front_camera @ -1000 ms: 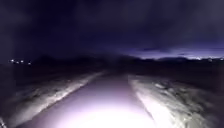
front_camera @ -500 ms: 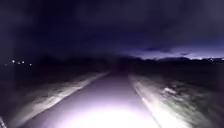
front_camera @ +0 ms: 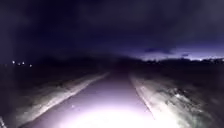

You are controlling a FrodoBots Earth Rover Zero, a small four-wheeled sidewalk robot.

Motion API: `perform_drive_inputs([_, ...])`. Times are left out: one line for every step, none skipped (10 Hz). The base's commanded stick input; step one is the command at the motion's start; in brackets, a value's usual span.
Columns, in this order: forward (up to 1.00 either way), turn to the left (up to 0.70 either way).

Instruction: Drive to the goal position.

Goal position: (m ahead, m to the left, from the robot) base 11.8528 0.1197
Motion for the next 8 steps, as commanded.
perform_drive_inputs([0.85, 0.0])
perform_drive_inputs([0.85, 0.0])
perform_drive_inputs([0.85, 0.0])
perform_drive_inputs([0.85, 0.0])
perform_drive_inputs([0.85, 0.0])
perform_drive_inputs([0.85, 0.0])
perform_drive_inputs([0.85, 0.0])
perform_drive_inputs([0.85, 0.0])
